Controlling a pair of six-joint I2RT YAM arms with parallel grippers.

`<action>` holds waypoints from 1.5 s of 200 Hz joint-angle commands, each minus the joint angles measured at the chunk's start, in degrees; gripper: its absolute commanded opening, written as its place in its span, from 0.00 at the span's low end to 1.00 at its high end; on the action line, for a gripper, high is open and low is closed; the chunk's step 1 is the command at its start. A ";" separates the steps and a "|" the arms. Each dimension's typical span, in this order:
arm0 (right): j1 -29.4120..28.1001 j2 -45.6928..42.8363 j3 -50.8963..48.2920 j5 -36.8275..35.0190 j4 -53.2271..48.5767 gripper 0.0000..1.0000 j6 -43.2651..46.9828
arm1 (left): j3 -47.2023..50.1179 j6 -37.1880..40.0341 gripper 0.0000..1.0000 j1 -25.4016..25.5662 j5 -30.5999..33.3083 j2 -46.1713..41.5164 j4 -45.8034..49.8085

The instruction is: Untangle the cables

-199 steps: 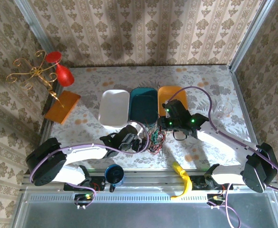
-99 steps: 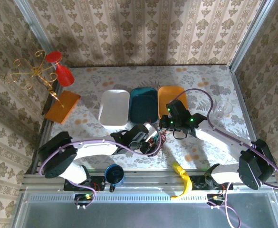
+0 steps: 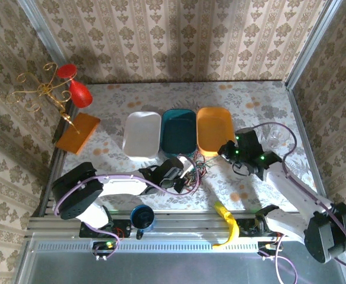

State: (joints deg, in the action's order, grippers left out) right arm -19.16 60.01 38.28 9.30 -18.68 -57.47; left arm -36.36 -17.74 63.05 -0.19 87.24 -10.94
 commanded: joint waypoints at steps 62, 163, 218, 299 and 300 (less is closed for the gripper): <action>10.78 -17.53 -1.45 -11.38 -4.49 0.00 -3.67 | 7.24 -3.53 0.00 -4.31 6.66 -10.11 7.79; 14.59 -15.13 15.54 -35.16 -24.52 0.00 9.06 | 8.22 -3.80 0.00 -5.88 7.54 -12.26 10.60; 10.41 -9.05 15.46 -17.21 -18.28 0.00 18.03 | 3.26 0.22 0.00 -2.31 5.90 -7.08 11.01; -9.02 4.67 17.04 -16.58 -21.61 0.00 23.96 | -3.83 1.43 0.00 0.14 4.71 -1.74 7.23; -9.04 4.80 17.11 -16.72 -21.81 0.00 24.01 | -3.73 1.41 0.00 0.10 4.65 -1.91 7.11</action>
State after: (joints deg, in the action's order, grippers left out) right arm -26.26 61.19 52.82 -4.21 -35.20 -36.69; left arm -39.46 -16.93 63.72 4.27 86.70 -4.05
